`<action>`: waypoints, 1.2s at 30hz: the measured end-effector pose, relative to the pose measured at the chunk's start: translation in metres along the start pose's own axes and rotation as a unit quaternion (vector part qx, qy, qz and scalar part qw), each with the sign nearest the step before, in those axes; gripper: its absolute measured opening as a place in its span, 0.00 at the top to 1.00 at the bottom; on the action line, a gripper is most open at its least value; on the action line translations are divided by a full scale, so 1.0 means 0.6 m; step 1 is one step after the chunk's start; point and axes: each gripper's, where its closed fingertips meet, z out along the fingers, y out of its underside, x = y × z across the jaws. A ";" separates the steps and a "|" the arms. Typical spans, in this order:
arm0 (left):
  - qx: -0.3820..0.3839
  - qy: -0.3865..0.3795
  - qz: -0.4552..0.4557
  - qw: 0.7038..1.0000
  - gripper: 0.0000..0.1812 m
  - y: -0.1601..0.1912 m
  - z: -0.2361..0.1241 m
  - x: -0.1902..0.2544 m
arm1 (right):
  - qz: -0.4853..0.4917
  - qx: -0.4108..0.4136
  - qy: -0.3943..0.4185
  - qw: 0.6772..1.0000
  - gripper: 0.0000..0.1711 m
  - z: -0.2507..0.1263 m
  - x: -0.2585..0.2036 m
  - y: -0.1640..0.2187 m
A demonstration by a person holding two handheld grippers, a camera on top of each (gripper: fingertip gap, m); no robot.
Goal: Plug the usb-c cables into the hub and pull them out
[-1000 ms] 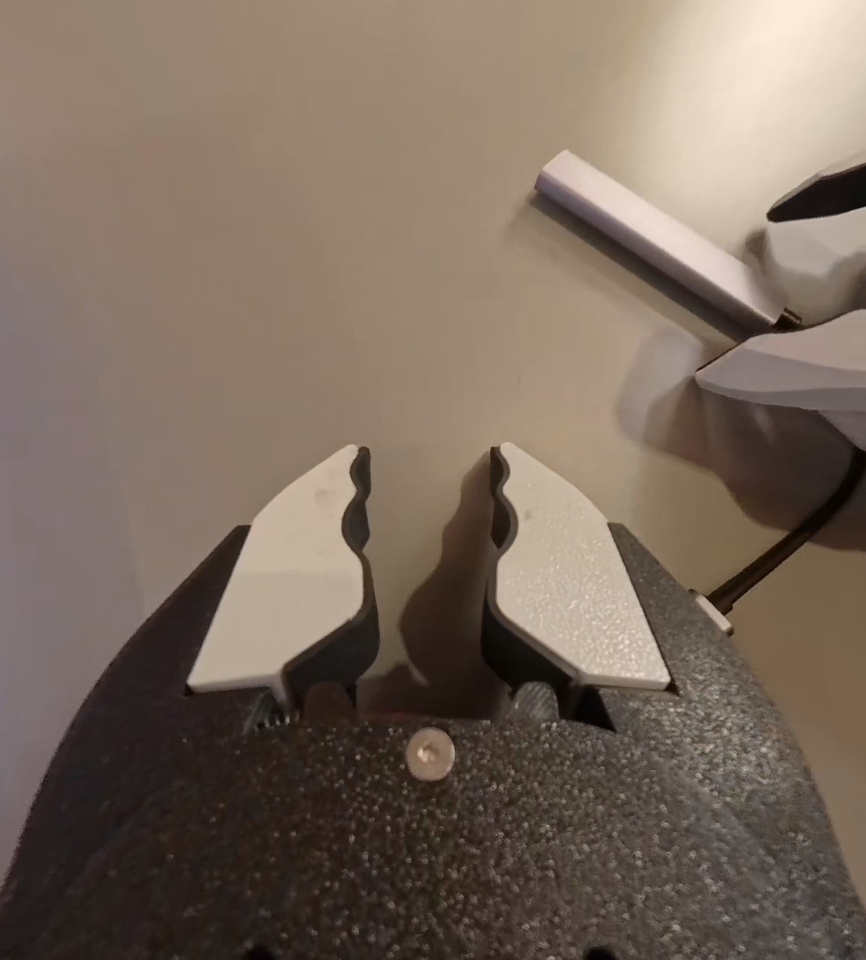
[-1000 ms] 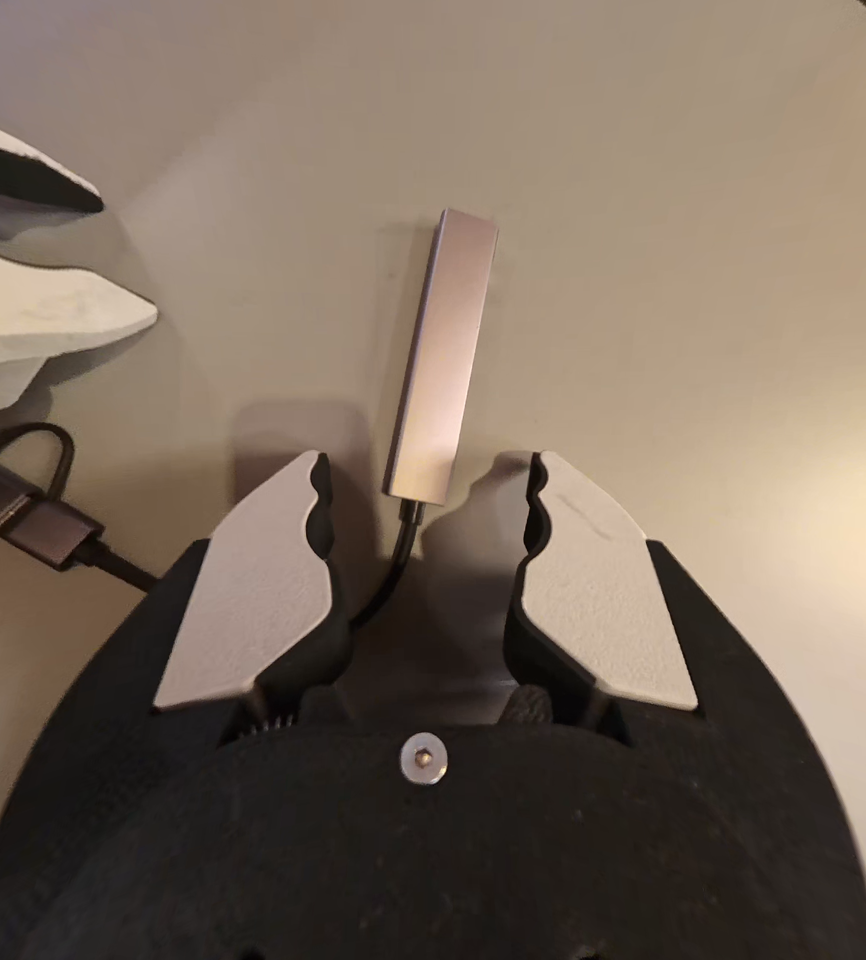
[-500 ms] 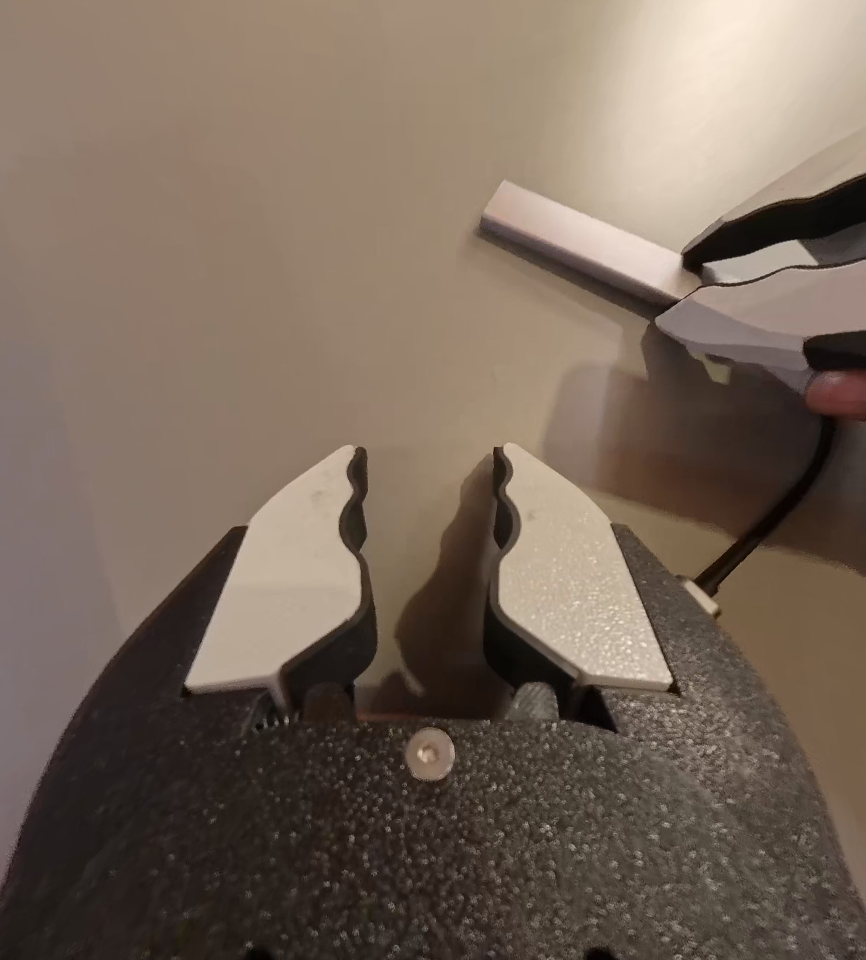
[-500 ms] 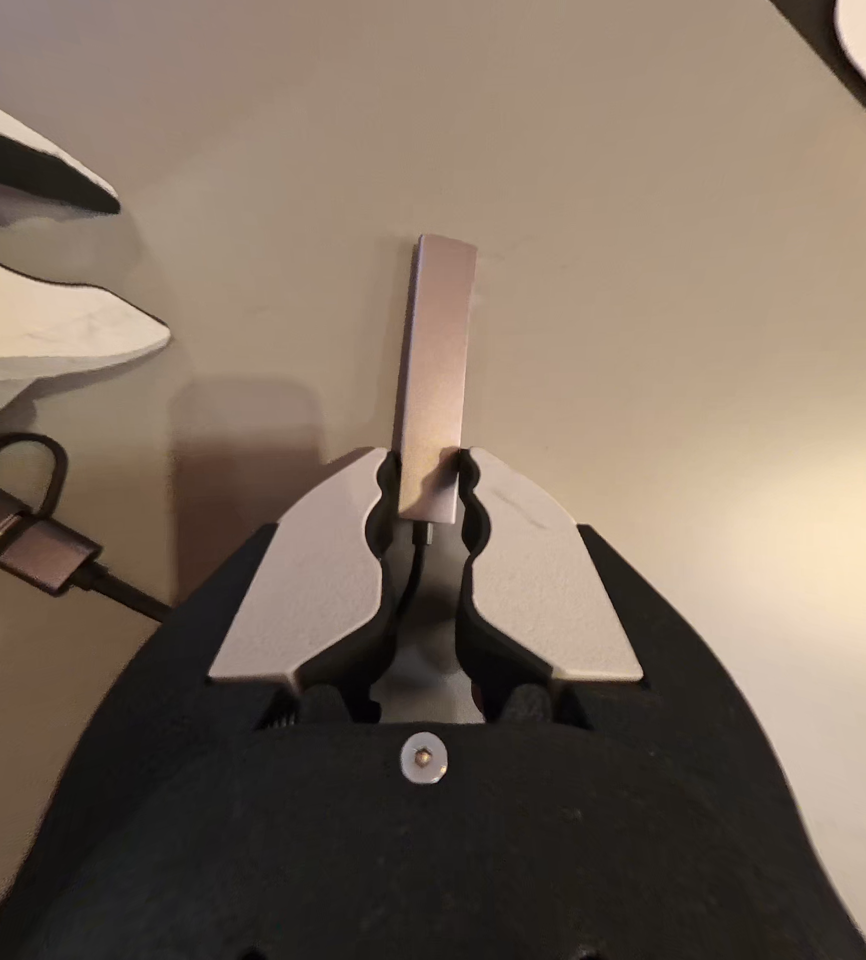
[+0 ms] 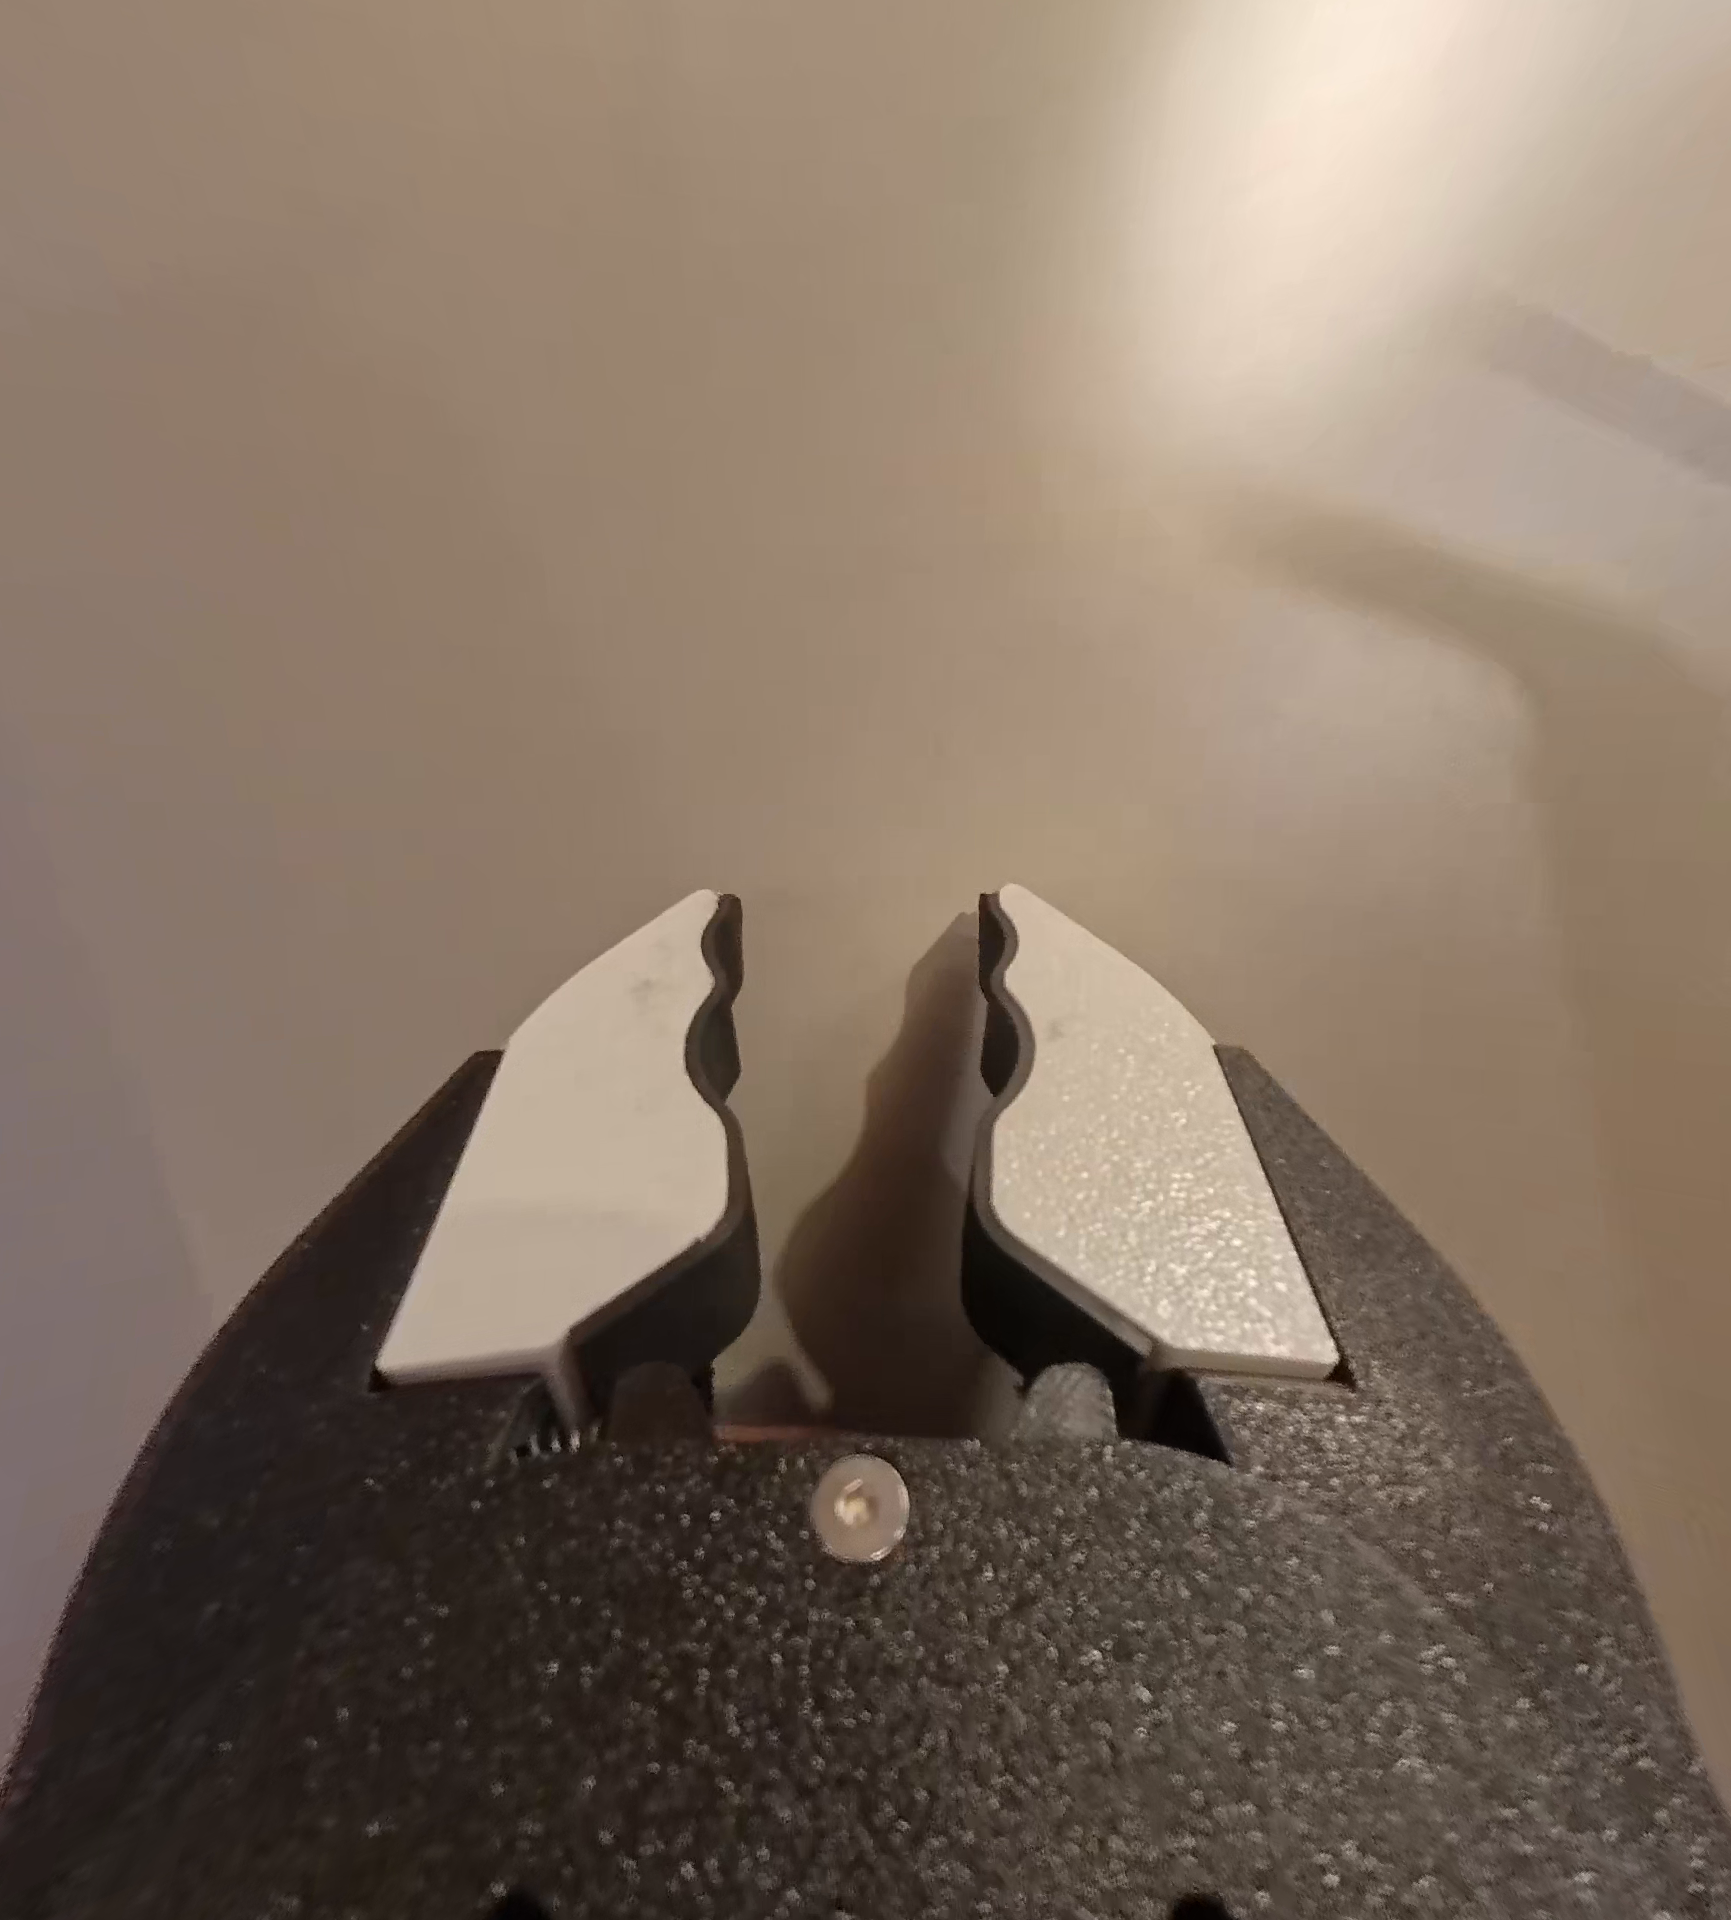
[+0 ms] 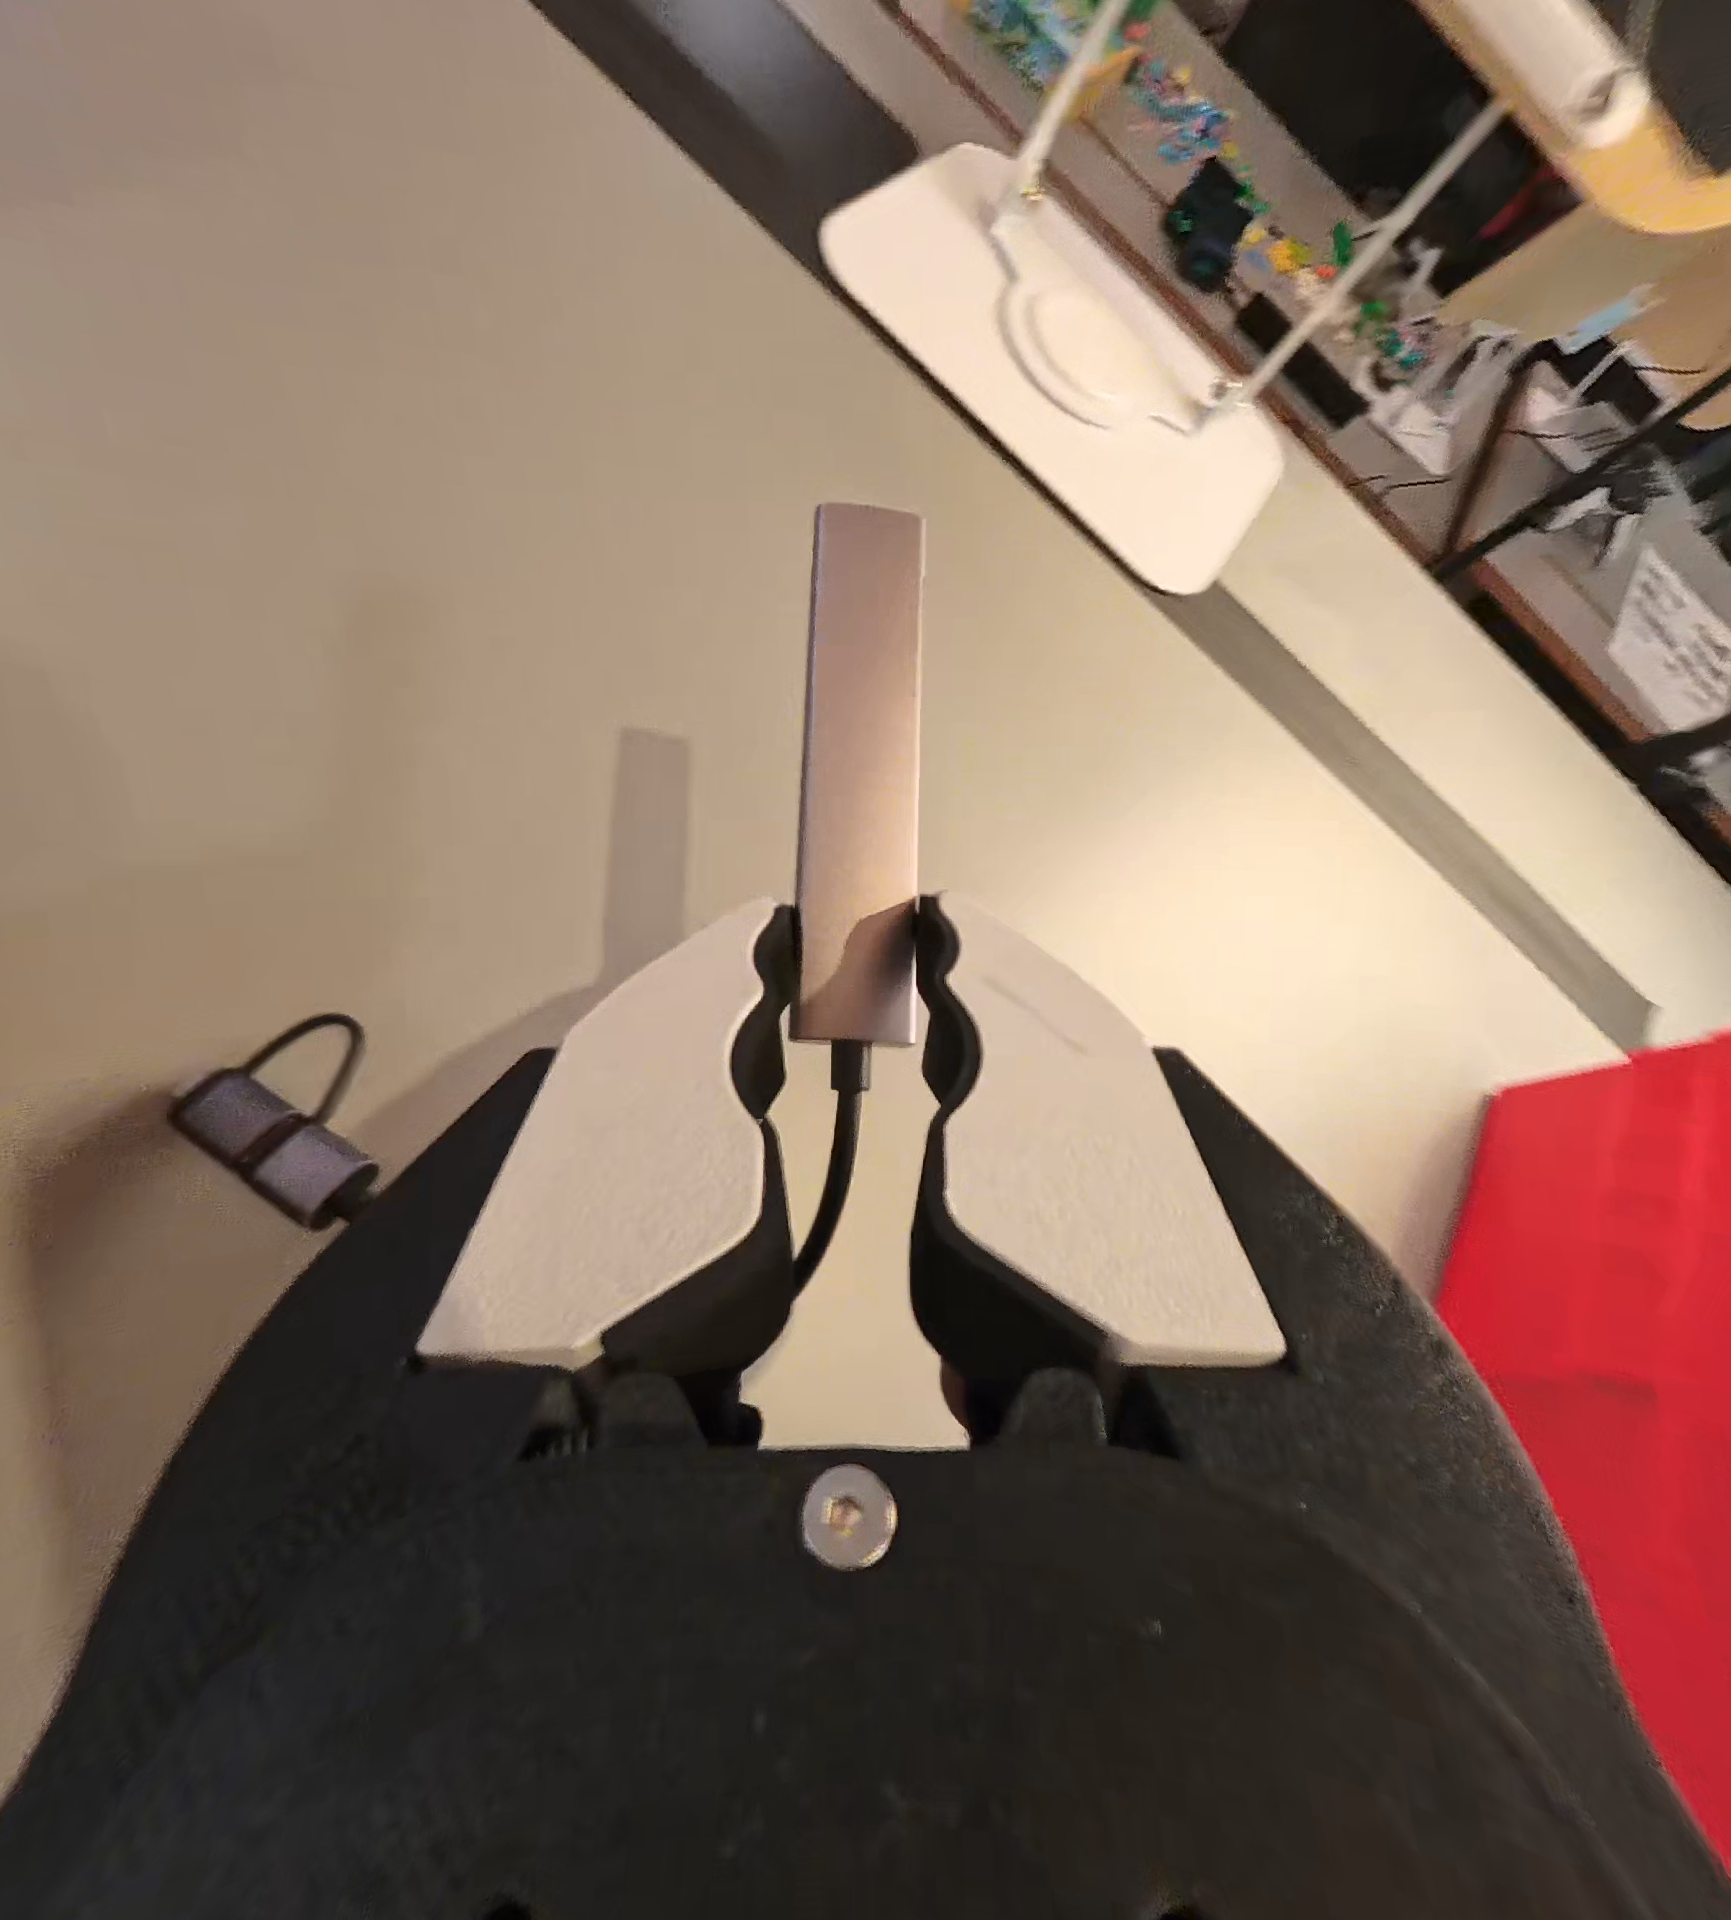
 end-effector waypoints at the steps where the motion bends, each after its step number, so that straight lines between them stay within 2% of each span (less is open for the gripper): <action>1: 0.000 0.001 0.001 1.000 0.76 0.000 0.000 0.001 | 0.000 0.003 0.011 1.000 0.87 -0.017 0.021 0.005; 6: -0.003 -0.010 0.013 1.000 0.76 0.001 0.001 0.001 | -0.006 0.033 0.067 0.997 0.87 -0.105 0.136 0.021; 11: -0.007 -0.043 0.025 0.999 0.77 0.002 0.003 -0.003 | -0.014 0.080 0.119 0.990 0.87 -0.201 0.289 0.002; 16: 0.000 -0.086 0.012 0.996 0.77 0.000 -0.001 -0.018 | -0.025 0.128 0.155 0.979 0.87 -0.238 0.467 -0.001; 21: 0.015 -0.137 0.025 0.990 0.77 -0.004 -0.010 -0.028 | -0.008 0.166 0.177 0.970 0.87 -0.187 0.607 0.050; 24: 0.026 -0.174 0.048 0.983 0.77 -0.008 -0.017 -0.030 | 0.012 0.167 0.157 0.973 0.87 -0.128 0.646 0.100; 27: 0.032 -0.206 0.069 0.976 0.80 -0.009 -0.024 -0.028 | -0.022 0.122 0.108 0.986 0.87 -0.059 0.642 0.164; 29: 0.035 -0.226 0.085 0.970 0.82 -0.008 -0.028 -0.025 | -0.067 0.079 0.043 0.994 0.86 -0.019 0.615 0.209; 33: 0.040 -0.264 0.129 0.955 0.84 -0.013 -0.032 -0.019 | -0.151 -0.022 -0.056 0.987 0.87 0.030 0.577 0.296; 35: 0.041 -0.279 0.141 0.949 0.85 -0.014 -0.033 -0.020 | -0.189 -0.049 -0.066 0.978 1.00 0.041 0.572 0.309; 36: 0.040 -0.284 0.142 0.947 0.86 -0.014 -0.034 -0.020 | -0.211 -0.054 -0.069 0.973 1.00 0.046 0.568 0.311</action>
